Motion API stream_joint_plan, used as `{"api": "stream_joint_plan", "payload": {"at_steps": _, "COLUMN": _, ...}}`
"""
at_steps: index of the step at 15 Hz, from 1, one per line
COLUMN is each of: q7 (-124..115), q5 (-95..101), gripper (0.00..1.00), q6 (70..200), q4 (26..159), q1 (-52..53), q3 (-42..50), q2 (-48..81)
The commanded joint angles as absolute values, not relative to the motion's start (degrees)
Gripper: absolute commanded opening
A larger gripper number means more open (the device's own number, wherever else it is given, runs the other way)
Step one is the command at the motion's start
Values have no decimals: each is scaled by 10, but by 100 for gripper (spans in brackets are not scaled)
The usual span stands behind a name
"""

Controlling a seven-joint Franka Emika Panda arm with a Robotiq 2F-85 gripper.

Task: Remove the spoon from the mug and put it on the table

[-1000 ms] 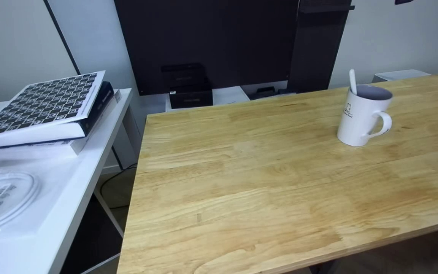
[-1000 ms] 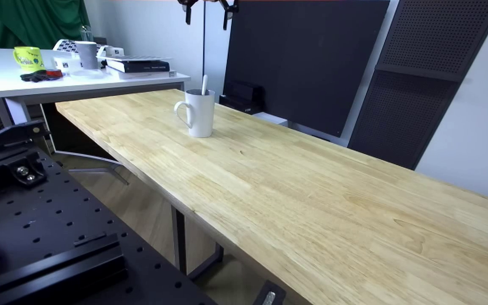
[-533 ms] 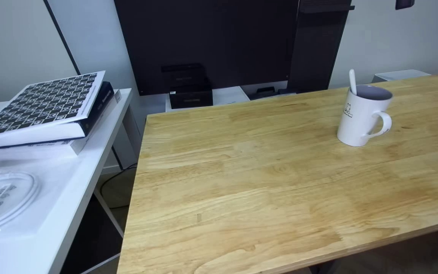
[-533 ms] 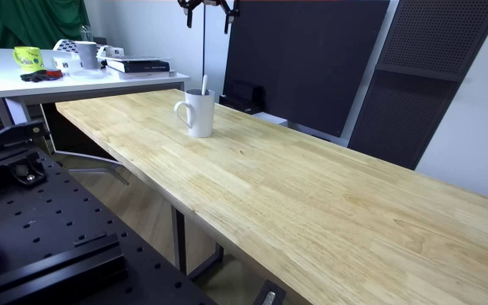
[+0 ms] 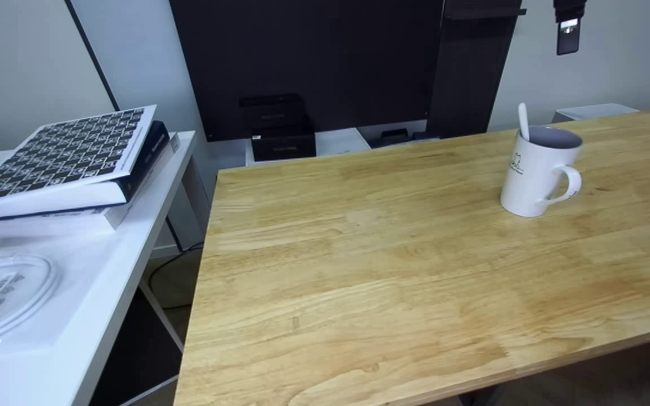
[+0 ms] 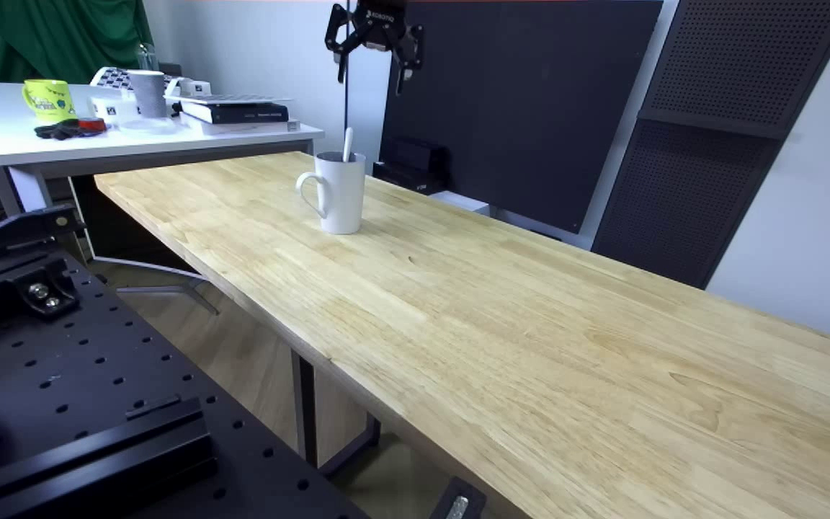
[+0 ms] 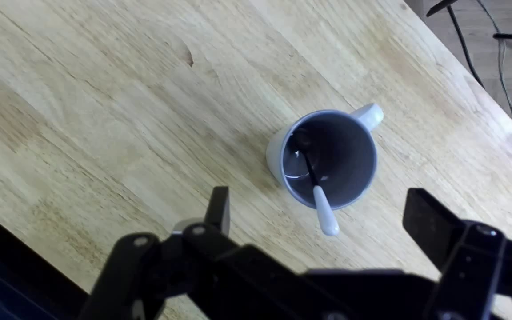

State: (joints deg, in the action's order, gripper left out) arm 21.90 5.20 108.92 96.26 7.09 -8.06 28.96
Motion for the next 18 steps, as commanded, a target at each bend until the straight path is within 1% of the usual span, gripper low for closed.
{"api": "stream_joint_plan", "payload": {"at_steps": 1, "q7": 247, "q5": 78, "gripper": 100, "q6": 1076, "q4": 913, "q1": 78, "q3": -87, "q2": 330}}
{"api": "stream_joint_plan", "payload": {"at_steps": 4, "q7": 251, "q5": 85, "gripper": 100, "q6": 1071, "q4": 906, "q1": 85, "q3": -90, "q2": 350}}
{"api": "stream_joint_plan", "payload": {"at_steps": 14, "q7": 140, "q5": 79, "gripper": 100, "q6": 1049, "q4": 894, "q1": 101, "q3": -76, "q2": 390}}
{"api": "stream_joint_plan", "payload": {"at_steps": 18, "q7": 125, "q5": 85, "gripper": 100, "q6": 1042, "q4": 869, "q1": 105, "q3": -73, "q2": 405}}
